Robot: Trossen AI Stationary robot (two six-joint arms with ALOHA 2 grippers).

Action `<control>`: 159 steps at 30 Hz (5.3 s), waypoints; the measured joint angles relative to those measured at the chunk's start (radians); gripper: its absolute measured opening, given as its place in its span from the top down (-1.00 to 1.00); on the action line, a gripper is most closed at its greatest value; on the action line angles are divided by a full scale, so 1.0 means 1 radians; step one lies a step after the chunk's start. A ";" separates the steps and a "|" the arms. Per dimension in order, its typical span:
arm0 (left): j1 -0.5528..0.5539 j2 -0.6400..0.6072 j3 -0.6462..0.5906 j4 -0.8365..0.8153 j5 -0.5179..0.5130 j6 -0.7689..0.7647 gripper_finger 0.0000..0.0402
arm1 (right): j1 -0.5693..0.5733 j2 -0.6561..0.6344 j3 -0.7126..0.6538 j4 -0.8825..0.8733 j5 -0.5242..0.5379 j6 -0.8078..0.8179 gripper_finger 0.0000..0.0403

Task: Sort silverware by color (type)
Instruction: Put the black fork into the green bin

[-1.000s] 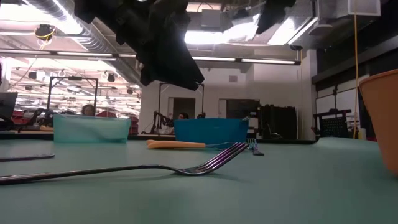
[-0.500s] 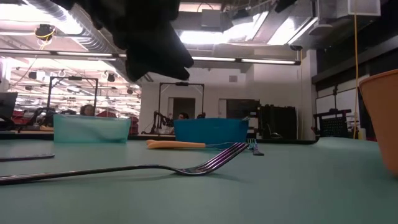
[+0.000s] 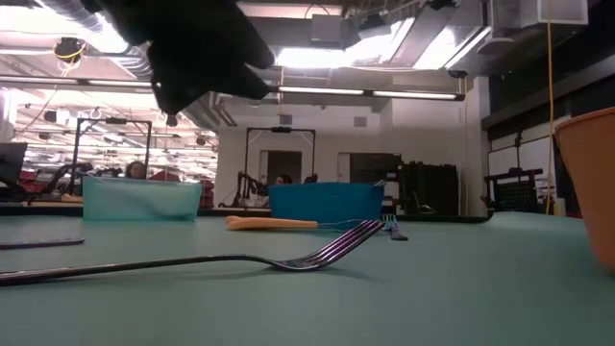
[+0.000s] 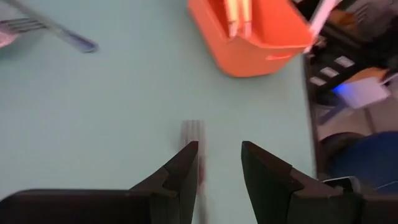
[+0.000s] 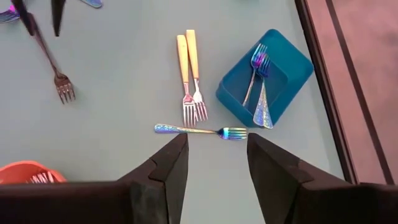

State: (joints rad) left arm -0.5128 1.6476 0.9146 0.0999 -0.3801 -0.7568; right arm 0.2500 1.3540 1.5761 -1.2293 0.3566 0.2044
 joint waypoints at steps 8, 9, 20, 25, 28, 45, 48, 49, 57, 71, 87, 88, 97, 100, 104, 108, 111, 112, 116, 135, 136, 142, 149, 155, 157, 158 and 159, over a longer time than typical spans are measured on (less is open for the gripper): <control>-0.050 0.116 0.029 0.101 -0.005 -0.001 0.42 | -0.001 0.000 0.000 0.003 0.000 0.001 0.23; -0.052 0.135 0.038 0.105 -0.005 0.000 0.42 | -0.001 0.000 0.000 0.004 0.000 0.001 0.23; -0.053 0.267 0.068 0.086 -0.034 0.007 0.42 | -0.001 0.001 0.000 0.006 -0.001 0.001 0.23; -0.053 0.294 0.068 0.053 -0.033 0.005 0.42 | -0.001 0.001 0.000 0.007 -0.001 0.001 0.23; -0.056 0.303 0.068 0.048 -0.021 0.005 0.42 | -0.001 0.001 0.000 0.006 -0.001 0.001 0.23; -0.086 0.304 0.072 -0.074 -0.026 0.009 0.42 | -0.001 0.002 0.000 0.006 -0.002 0.001 0.23; -0.087 0.302 0.073 -0.095 -0.026 0.025 0.42 | -0.001 0.002 0.000 0.006 -0.002 0.001 0.23; -0.087 0.302 0.073 -0.096 -0.026 0.045 0.42 | -0.001 0.002 0.000 0.006 -0.002 0.001 0.23; -0.082 0.303 0.071 -0.103 -0.042 0.152 0.56 | -0.001 0.002 0.000 0.006 -0.002 0.001 0.23; -0.081 0.304 0.069 -0.109 -0.052 0.159 0.89 | -0.001 0.002 0.000 0.005 -0.002 0.001 0.23; -0.080 0.306 0.066 -0.072 -0.076 0.132 0.95 | -0.001 0.002 0.000 0.001 -0.002 0.000 0.23; -0.080 0.306 0.066 -0.063 -0.078 0.120 0.95 | -0.001 0.002 0.000 0.001 -0.002 0.000 0.23; -0.069 0.310 0.064 0.023 -0.147 0.103 0.95 | 0.000 -0.022 -0.001 -0.032 0.042 0.002 0.23; -0.056 0.310 0.065 0.041 -0.150 0.104 0.95 | 0.000 -0.064 -0.043 -0.014 0.052 0.012 0.23; -0.031 0.309 0.066 0.084 -0.153 0.104 0.95 | -0.001 -0.157 -0.185 0.062 0.054 0.049 0.23; -0.005 0.296 0.066 0.094 -0.152 0.104 0.95 | -0.001 -0.261 -0.342 0.162 0.053 0.086 0.23; 0.015 0.266 0.066 0.090 -0.144 0.111 0.95 | -0.001 -0.324 -0.443 0.227 0.052 0.139 0.23; 0.024 0.253 0.066 0.091 -0.140 0.112 0.95 | -0.001 -0.342 -0.473 0.244 0.052 0.160 0.23; 0.058 0.192 0.067 0.054 -0.110 0.113 0.95 | -0.001 -0.393 -0.573 0.300 0.052 0.229 0.23; 0.225 -0.101 0.069 -0.335 0.060 0.114 0.95 | -0.001 -0.407 -0.823 0.622 -0.003 0.301 0.23; 0.235 -0.119 0.069 -0.361 0.062 0.114 0.95 | -0.001 -0.407 -0.828 0.629 -0.008 0.301 0.23; 0.309 -0.226 0.069 -0.513 0.061 0.114 0.95 | -0.001 -0.406 -0.839 0.653 -0.010 0.301 0.23; 0.415 -0.345 0.069 -0.714 0.060 0.176 0.95 | -0.001 -0.406 -0.839 0.657 -0.010 0.300 0.23; 0.536 -0.418 0.069 -0.835 0.056 0.287 0.95 | -0.001 -0.406 -0.839 0.657 -0.010 0.300 0.23; 0.580 -0.427 0.069 -0.865 0.055 0.330 0.95 | -0.001 -0.406 -0.839 0.657 -0.010 0.300 0.23; 0.602 -0.432 0.069 -0.876 0.055 0.354 0.95 | -0.001 -0.406 -0.839 0.657 -0.009 0.300 0.23; 0.623 -0.435 0.069 -0.891 0.056 0.382 0.95 | -0.001 -0.406 -0.839 0.657 -0.010 0.300 0.23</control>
State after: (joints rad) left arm 0.1104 1.2129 0.9836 -0.7907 -0.3245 -0.3749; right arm 0.2485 0.9482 0.7368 -0.5728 0.3470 0.5046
